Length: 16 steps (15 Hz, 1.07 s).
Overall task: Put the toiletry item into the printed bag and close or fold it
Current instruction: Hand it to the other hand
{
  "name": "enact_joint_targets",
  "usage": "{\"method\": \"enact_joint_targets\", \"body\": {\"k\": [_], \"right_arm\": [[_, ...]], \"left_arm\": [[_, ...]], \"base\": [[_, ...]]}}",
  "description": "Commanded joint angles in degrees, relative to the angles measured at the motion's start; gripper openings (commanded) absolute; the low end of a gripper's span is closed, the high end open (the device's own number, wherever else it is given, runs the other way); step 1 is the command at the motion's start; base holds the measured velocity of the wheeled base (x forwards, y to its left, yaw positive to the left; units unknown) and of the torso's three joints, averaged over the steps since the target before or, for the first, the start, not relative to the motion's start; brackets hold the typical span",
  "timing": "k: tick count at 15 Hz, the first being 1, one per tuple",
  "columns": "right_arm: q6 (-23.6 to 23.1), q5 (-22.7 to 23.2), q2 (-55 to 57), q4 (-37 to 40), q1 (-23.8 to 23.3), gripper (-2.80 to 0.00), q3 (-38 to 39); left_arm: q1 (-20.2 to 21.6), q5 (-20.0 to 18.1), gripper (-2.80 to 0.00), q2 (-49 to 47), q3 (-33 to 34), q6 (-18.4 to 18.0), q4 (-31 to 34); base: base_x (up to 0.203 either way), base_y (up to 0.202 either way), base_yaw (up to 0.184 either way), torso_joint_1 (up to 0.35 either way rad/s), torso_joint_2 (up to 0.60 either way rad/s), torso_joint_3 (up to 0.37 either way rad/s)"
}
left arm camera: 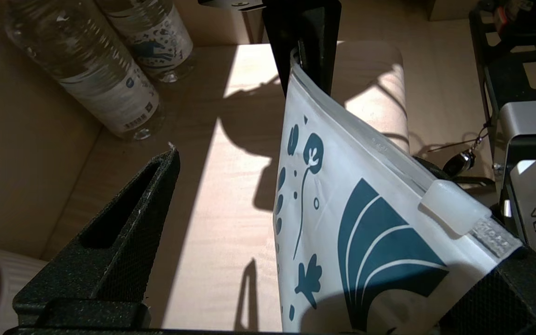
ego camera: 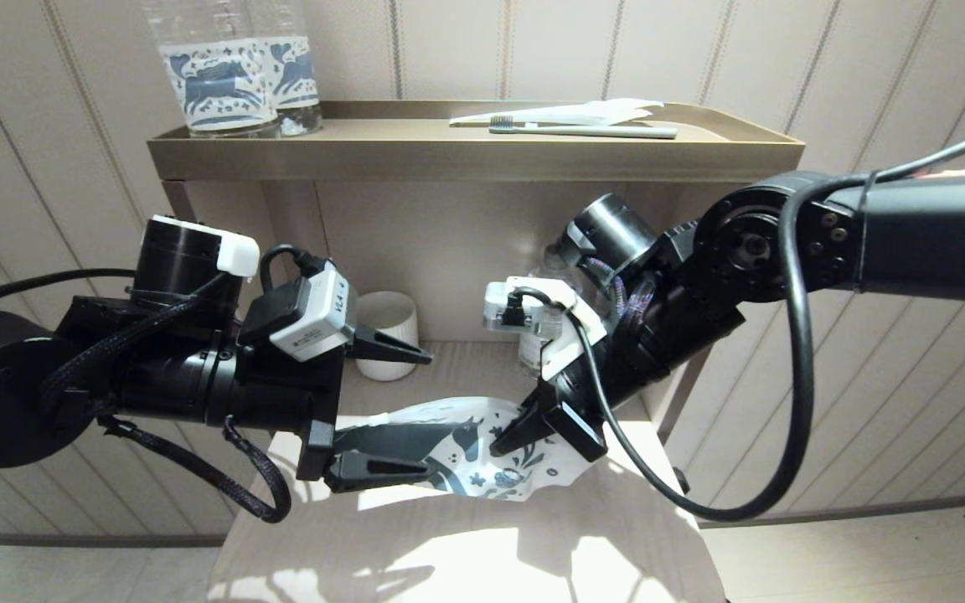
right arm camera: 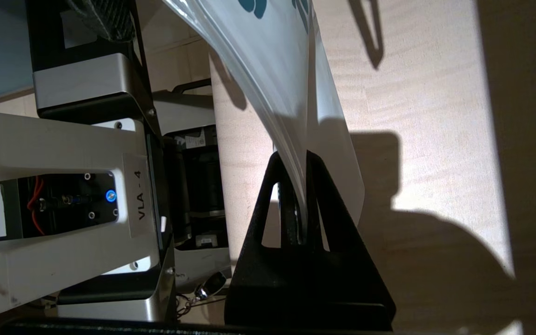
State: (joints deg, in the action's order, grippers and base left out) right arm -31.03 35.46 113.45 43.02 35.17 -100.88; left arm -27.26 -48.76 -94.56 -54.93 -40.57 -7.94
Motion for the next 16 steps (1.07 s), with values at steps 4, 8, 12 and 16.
{"method": "enact_joint_targets", "body": {"k": [4,8,12,16], "right_arm": [[-0.18,0.22,0.46,0.22,0.07,-2.80,-0.72],[-0.18,0.16,0.17,0.22,-0.13,-2.80,-0.45],[-0.18,0.22,0.02,0.22,-0.37,-2.80,-0.28],[-0.18,0.22,0.28,0.16,0.07,-2.80,-0.21]], "left_arm": [[-0.25,-0.28,0.00,-0.10,-0.30,-0.21,-0.15],[-0.25,-0.28,0.00,-0.27,0.81,-0.21,-0.24],[-0.18,-0.28,0.00,-0.18,1.83,-0.21,-0.68],[-0.25,-0.29,-1.10,0.17,1.91,-0.12,-0.85]], "base": [[0.000,0.000,0.000,0.000,0.00,0.000],[0.000,0.000,0.000,0.000,0.00,0.000],[0.000,0.000,0.000,0.000,0.00,0.000],[0.000,0.000,0.000,0.000,0.00,0.000]]}}
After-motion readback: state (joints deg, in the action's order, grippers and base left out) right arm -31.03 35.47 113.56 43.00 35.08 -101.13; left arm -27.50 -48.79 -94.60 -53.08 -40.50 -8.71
